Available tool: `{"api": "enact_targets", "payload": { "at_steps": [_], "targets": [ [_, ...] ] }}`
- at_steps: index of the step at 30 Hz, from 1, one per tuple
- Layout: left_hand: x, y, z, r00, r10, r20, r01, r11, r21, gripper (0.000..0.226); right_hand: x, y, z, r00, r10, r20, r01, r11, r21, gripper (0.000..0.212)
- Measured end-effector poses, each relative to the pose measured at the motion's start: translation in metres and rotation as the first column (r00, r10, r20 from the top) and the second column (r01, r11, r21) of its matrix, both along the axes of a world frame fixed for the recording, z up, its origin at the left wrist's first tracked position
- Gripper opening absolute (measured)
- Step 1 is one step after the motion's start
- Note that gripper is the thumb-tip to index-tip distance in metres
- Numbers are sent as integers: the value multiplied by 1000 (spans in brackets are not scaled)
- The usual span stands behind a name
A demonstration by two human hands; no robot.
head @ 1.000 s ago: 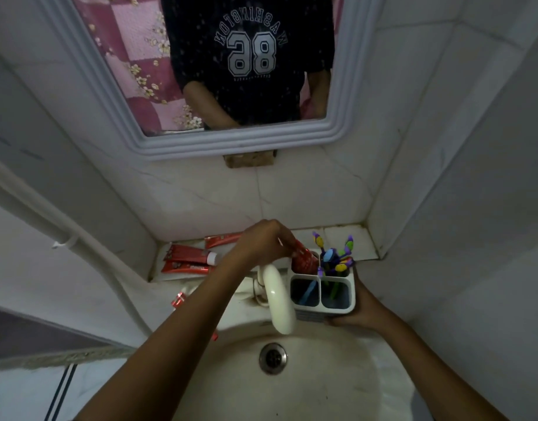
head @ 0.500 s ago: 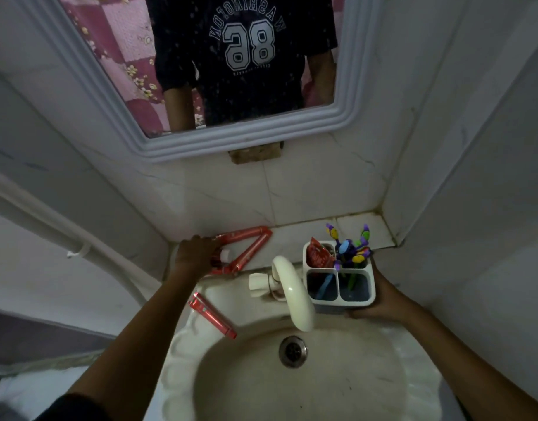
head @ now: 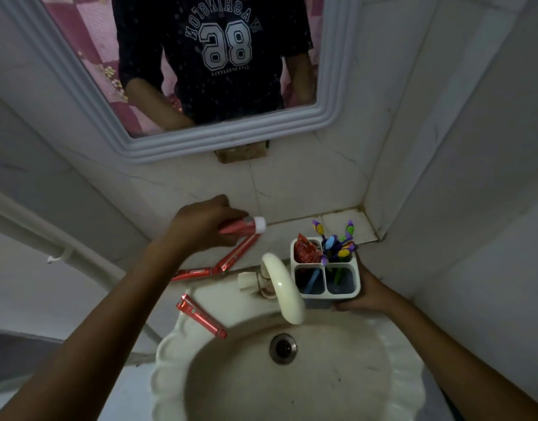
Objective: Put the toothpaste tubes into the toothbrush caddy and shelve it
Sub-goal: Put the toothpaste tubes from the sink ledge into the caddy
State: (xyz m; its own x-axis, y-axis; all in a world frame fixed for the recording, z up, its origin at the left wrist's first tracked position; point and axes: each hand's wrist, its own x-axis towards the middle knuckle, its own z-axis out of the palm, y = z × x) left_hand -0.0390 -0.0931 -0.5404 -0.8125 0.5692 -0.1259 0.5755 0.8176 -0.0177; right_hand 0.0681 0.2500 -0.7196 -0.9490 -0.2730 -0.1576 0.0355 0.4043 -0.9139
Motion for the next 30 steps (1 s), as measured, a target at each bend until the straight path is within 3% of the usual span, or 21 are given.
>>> {"api": "enact_targets", "payload": {
  "at_steps": [2, 5, 9, 14, 17, 20, 22, 24, 26, 28, 30],
  "targets": [
    [11, 27, 31, 992, -119, 29, 120, 993, -3, 53, 1, -2, 3, 1000, 0, -6, 0, 1000, 1, 137],
    [24, 75, 58, 975, -172, 143, 181, 982, -57, 50, 3, -4, 7, 1000, -9, -15, 9, 1000, -9, 140],
    [34, 130, 44, 955, -117, 274, 197, 937, -287, 52, 4, -7, 11, 1000, -19, -21, 19, 1000, -15, 141],
    [41, 155, 12, 972, -13, 236, 106, 917, -385, 59, 4, -9, 13, 1000, -29, -3, 29, 999, -29, 142],
    [32, 138, 13, 976, 53, 213, -1, 971, -240, 53, 5, -10, 12, 999, -32, -15, 32, 999, -27, 140],
    [26, 80, 16, 961, 231, 150, -252, 958, 139, 33, 6, -10, 11, 999, -52, -17, 51, 997, -53, 141],
    [33, 23, -2, 867, 489, 91, -495, 828, 263, 29, 6, -11, 10, 998, -52, -30, 51, 997, -52, 138],
    [57, -29, -38, 684, 705, 187, -728, 647, 226, 35, 5, -12, 9, 998, -43, -34, 41, 997, -59, 133],
    [92, -59, -74, 519, 790, 326, -849, 521, 87, 41, 4, -13, 7, 999, -38, -18, 37, 997, -75, 129],
    [115, -67, -104, 428, 820, 379, -886, 463, 0, 51, 4, -12, 7, 999, -36, -1, 36, 996, -84, 123],
    [125, -67, -122, 363, 823, 437, -918, 396, 17, 51, 4, -12, 5, 1000, -30, 0, 30, 997, -78, 119]
  ]
}}
